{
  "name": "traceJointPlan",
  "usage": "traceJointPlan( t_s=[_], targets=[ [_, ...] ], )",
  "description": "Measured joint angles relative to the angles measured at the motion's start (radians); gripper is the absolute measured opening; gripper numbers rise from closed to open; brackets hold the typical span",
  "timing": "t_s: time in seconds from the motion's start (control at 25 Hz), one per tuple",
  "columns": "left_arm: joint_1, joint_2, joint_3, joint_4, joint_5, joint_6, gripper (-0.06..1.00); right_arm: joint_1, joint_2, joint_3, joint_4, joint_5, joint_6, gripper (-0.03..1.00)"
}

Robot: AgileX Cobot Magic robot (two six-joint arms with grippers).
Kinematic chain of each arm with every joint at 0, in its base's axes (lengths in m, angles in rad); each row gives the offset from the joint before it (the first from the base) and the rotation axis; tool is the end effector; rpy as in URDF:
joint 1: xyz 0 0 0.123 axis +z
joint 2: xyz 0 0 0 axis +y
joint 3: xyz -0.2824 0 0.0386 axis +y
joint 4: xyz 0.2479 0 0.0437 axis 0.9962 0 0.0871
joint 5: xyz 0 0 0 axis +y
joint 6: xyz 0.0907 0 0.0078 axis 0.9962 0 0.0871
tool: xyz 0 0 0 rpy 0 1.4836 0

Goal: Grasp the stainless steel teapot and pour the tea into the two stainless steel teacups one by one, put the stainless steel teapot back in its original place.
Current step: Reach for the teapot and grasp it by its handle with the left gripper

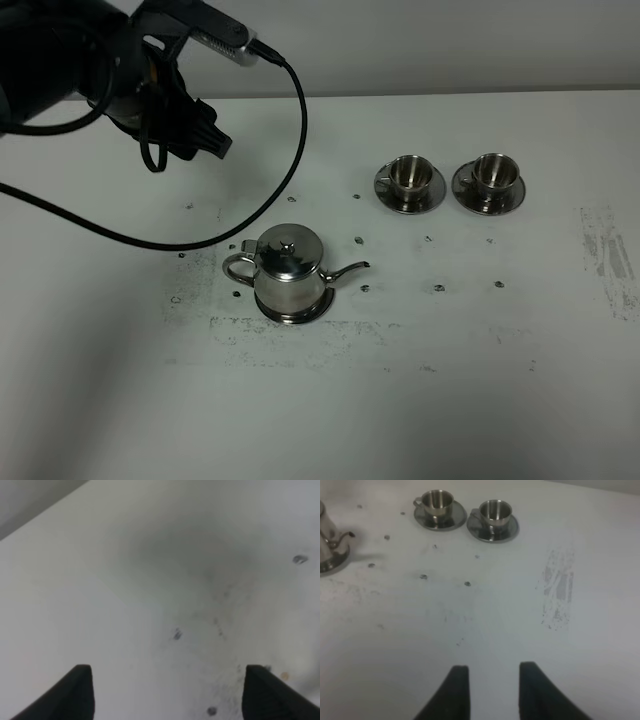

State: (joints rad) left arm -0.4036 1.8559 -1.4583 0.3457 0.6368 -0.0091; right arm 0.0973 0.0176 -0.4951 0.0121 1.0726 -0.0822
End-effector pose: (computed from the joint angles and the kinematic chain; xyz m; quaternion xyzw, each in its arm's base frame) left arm 0.3898 -0.1465 0.2565 0.2820 0.8998 0.0749 0.3244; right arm -0.0022 0.0008 0.2749 -0.0775 0.8586 0.0099 0.5067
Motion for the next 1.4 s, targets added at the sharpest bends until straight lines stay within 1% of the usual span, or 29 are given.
traceJointPlan(
  t_s=[0.08, 0.28, 0.44, 0.56, 1.04, 1.32, 1.4],
  targets=[
    [0.000, 0.000, 0.062, -0.004, -0.078, 0.009, 0.60, 0.000, 0.000, 0.000, 0.000, 0.000, 0.000, 0.23],
    [0.000, 0.000, 0.179, -0.032, -0.220, 0.024, 0.60, 0.000, 0.000, 0.000, 0.000, 0.000, 0.000, 0.23],
    [0.000, -0.001, 0.226, -0.073, -0.304, 0.027, 0.60, 0.000, 0.000, 0.000, 0.000, 0.000, 0.000, 0.23],
    [0.000, -0.001, 0.263, -0.078, -0.340, 0.032, 0.60, 0.000, 0.000, 0.000, 0.000, 0.000, 0.000, 0.23],
    [0.000, -0.001, 0.291, -0.078, -0.353, 0.044, 0.60, 0.000, 0.000, 0.000, 0.000, 0.000, 0.000, 0.23],
    [-0.004, 0.010, 0.294, -0.099, -0.340, 0.060, 0.60, 0.000, 0.000, 0.000, 0.000, 0.000, 0.000, 0.23],
    [-0.008, 0.010, 0.295, -0.101, -0.319, 0.060, 0.60, 0.000, 0.000, 0.000, 0.000, 0.000, 0.000, 0.23]
  ],
)
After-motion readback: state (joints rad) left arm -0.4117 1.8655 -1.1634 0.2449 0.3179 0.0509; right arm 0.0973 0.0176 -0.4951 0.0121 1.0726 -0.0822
